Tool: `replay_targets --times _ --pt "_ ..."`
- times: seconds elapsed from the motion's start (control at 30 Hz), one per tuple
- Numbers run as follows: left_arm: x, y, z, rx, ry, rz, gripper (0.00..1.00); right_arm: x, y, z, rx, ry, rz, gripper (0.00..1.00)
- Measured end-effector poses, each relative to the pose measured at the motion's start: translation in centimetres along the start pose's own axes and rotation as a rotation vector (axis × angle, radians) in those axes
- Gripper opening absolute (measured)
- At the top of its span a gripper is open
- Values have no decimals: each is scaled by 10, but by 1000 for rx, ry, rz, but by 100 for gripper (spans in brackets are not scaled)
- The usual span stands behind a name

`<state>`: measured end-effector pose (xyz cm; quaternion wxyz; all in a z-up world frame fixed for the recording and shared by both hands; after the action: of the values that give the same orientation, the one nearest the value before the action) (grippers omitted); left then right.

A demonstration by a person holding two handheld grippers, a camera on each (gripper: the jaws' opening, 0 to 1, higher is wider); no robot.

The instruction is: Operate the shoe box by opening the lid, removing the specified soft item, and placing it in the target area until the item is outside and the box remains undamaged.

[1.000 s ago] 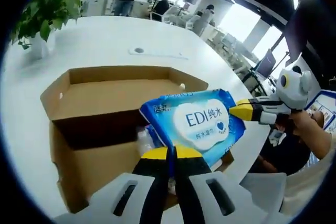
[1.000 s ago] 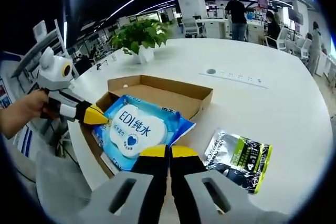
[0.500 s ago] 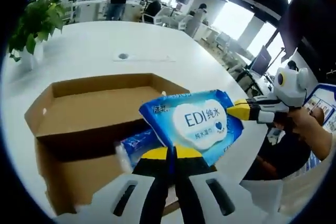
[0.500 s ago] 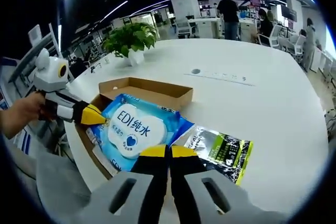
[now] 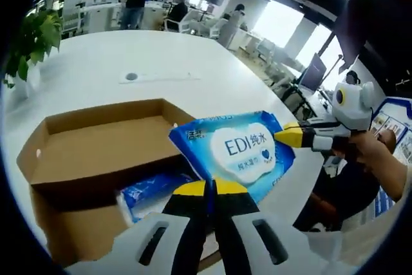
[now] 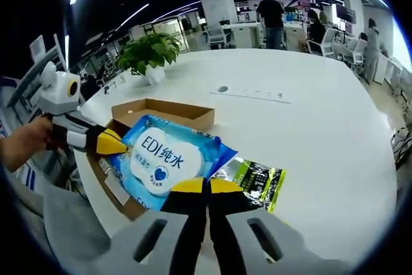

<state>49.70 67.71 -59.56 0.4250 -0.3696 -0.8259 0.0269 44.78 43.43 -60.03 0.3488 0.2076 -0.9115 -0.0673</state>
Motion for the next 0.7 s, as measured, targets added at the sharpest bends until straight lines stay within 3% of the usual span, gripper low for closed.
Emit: replay_targets --times 0.4,0.7 --pt "-26 -28 -11 -49 3 27 0 20 -30 4 -31 -12 47 0" --pt "-44 -36 -15 -75 28 36 0 17 -51 8 -34 7 62 0"
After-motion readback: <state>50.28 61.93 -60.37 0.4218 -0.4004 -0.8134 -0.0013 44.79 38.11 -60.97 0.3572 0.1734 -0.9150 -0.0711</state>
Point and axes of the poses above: the point that each gripper's makers call its tool centre point, and the gripper's own axes: x roughly backward along the fingers, y roughly to its left, z roughly out of its underside, the point moved 10 cm from there along x, roughly backward along the fingers, and after that the axes turned 3 degrees about -z, right-handed, at the moved point
